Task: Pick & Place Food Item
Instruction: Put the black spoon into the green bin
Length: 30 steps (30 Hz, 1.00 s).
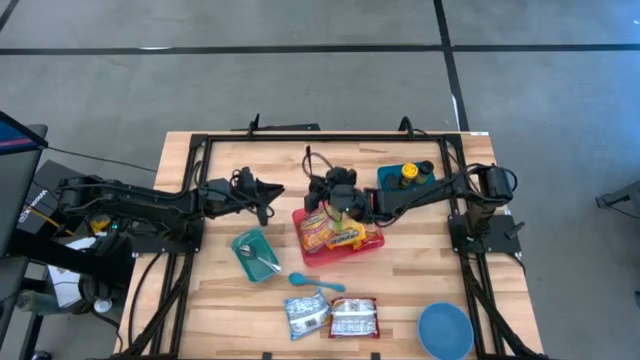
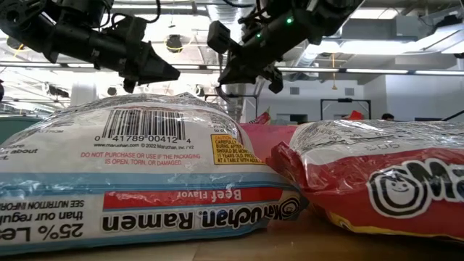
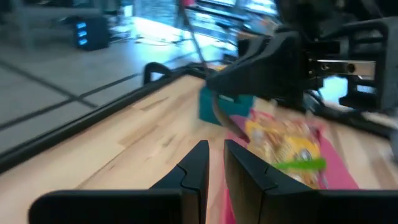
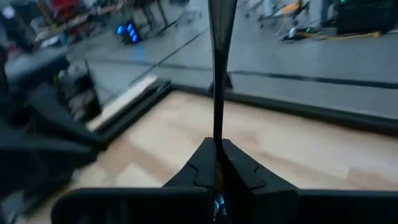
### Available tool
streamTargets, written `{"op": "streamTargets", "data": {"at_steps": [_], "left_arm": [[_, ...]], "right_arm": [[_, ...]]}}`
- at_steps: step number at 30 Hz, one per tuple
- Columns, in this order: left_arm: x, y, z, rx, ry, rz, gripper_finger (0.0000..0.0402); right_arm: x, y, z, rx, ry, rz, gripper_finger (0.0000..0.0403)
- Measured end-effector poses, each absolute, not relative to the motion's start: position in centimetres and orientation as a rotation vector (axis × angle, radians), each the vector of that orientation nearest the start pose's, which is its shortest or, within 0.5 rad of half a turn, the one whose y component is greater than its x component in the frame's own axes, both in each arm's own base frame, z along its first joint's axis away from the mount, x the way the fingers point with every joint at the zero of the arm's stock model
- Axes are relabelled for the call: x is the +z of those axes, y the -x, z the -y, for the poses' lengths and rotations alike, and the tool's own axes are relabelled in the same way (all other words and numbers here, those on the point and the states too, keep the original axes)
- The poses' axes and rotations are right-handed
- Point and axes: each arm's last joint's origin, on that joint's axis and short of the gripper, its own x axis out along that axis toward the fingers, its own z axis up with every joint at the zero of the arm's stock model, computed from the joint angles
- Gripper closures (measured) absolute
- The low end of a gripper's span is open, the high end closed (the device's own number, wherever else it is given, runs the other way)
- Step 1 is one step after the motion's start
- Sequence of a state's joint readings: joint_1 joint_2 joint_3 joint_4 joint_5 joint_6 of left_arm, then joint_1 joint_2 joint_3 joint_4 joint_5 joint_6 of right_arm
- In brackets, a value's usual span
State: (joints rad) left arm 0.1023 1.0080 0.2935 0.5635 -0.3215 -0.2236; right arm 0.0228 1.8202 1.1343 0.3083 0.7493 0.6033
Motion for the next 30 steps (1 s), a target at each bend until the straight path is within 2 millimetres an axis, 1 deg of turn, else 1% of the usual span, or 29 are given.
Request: {"op": "streamTargets", "data": {"at_steps": [4,8,12,15,18,20,25,30], "left_arm": [[19.7,-19.4,-3.2,0.563,0.317,-0.054,0.0357],[19.8,-19.3,-3.4,0.652,0.409,-0.003,0.0357],[20.0,-19.3,-3.5,0.663,0.483,0.048,0.0357],[20.0,-19.3,-3.5,0.663,0.552,0.069,0.0357],[19.9,-19.4,-3.4,0.634,0.654,0.092,0.0357],[19.7,-19.6,-3.4,0.606,0.692,0.077,0.0357],[18.6,-20.4,-3.4,0.607,0.687,0.047,0.0357],[17.4,-21.8,-3.4,0.592,0.691,0.071,0.0357]], "right_arm": [[22.4,-39.7,2.5,-0.821,-0.462,-0.046,0.0399],[23.1,-39.9,3.9,-0.79,-0.54,0.032,0.0399],[23.6,-39.9,5.1,-0.782,-0.594,0.098,0.0399],[23.5,-39.8,5.7,-0.797,-0.624,0.11,0.0399],[23.4,-39.8,5.8,-0.804,-0.625,0.101,0.0399],[23.3,-39.8,5.8,-0.806,-0.626,0.097,0.0399],[23.2,-39.7,5.8,-0.81,-0.678,0.105,0.0399],[22.9,-39.7,5.6,-0.816,-0.674,0.081,0.0399]]}}
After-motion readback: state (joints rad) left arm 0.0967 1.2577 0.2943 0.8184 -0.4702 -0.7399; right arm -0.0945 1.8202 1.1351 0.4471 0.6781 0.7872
